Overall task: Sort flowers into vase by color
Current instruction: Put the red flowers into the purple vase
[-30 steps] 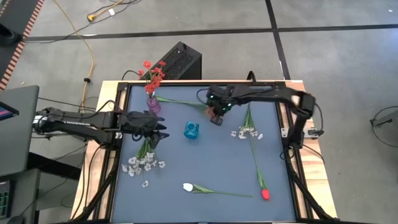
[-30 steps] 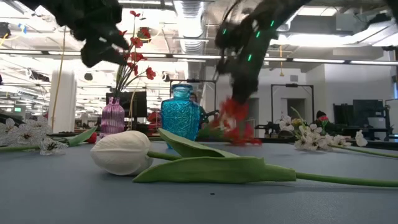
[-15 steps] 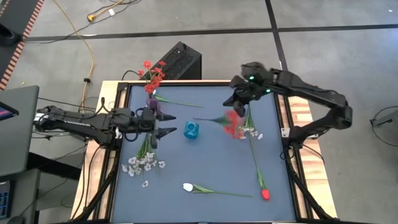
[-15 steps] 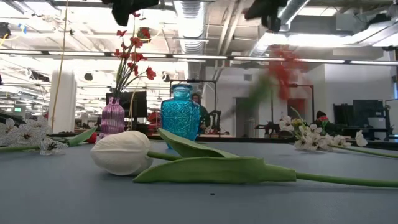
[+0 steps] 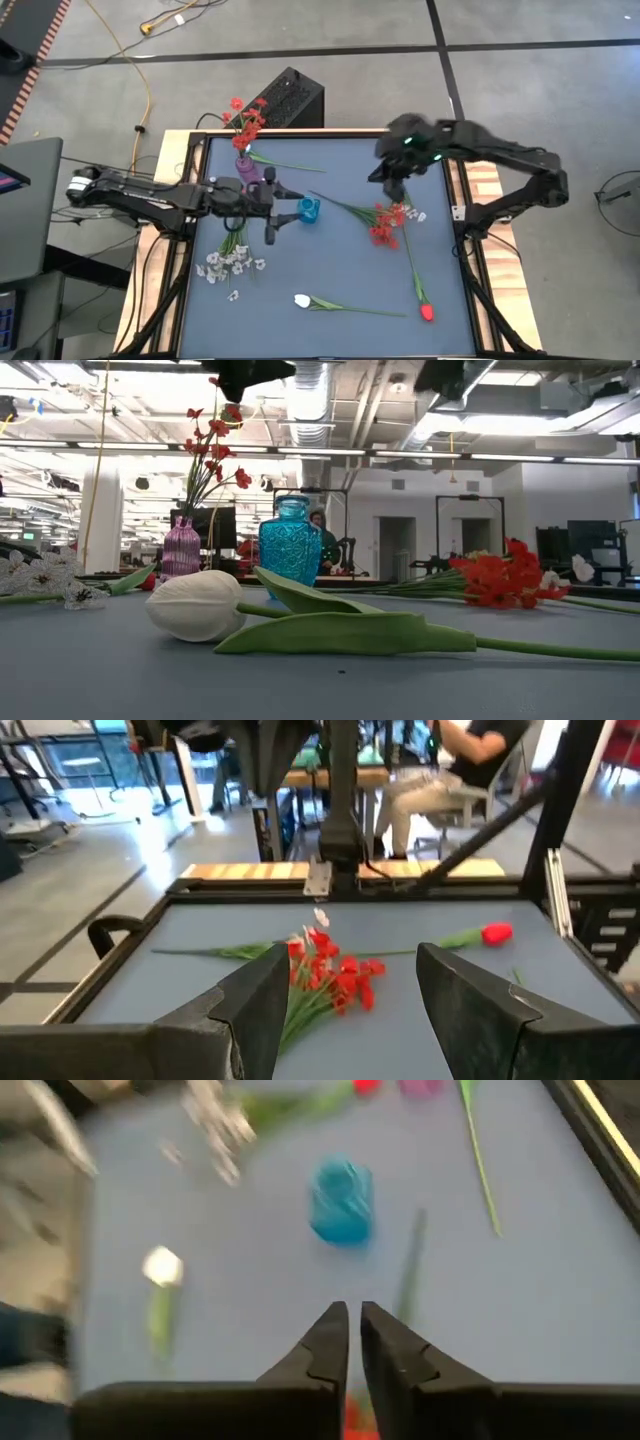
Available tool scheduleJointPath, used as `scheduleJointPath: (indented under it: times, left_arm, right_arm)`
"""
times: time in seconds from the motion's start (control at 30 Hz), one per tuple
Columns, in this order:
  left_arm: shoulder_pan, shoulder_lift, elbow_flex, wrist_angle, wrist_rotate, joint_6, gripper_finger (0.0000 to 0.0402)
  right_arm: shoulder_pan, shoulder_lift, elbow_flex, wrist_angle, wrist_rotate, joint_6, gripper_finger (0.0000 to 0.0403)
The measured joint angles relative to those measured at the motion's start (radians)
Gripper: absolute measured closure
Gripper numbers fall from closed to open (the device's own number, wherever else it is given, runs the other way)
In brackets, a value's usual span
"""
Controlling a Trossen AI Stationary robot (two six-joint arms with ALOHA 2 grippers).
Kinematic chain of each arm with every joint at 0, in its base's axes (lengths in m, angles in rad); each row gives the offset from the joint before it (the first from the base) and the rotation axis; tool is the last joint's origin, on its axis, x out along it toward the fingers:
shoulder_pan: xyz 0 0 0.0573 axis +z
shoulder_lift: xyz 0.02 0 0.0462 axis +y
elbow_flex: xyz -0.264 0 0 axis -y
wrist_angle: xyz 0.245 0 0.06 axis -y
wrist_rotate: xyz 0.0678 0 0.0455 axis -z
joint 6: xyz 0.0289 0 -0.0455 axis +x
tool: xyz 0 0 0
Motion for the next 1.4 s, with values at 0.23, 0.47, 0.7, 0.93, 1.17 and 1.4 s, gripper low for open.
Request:
scheduleJointPath:
  times: [0.23,0.47,0.7,0.93,1.17,1.4]
  left_arm:
    - [-0.007,-0.002,0.034,-0.086,-0.008,-0.014,0.0191]
    - [-0.008,-0.02,0.036,-0.211,-0.007,-0.071,0.018]
    - [-0.008,-0.02,0.036,-0.234,-0.002,-0.091,0.0149]
    - [-0.008,-0.02,0.036,-0.24,0.002,-0.128,0.0142]
    - [-0.008,-0.02,0.035,-0.283,0.021,-0.156,0.0142]
    - [-0.008,-0.02,0.035,-0.285,0.021,-0.198,0.0142]
  right_arm:
    - [-0.013,0.102,-0.212,0.12,0.038,-0.034,0.0278]
    - [-0.009,0.208,-0.38,0.352,0.053,-0.016,0.0191]
    - [0.02,0.392,-0.378,0.389,0.093,0.034,0.0159]
    - [0.028,0.526,-0.373,0.363,0.098,0.063,0.0162]
    - [0.033,0.483,-0.38,0.299,0.107,0.065,0.0278]
    - [0.021,0.318,-0.379,0.257,0.274,0.096,0.037]
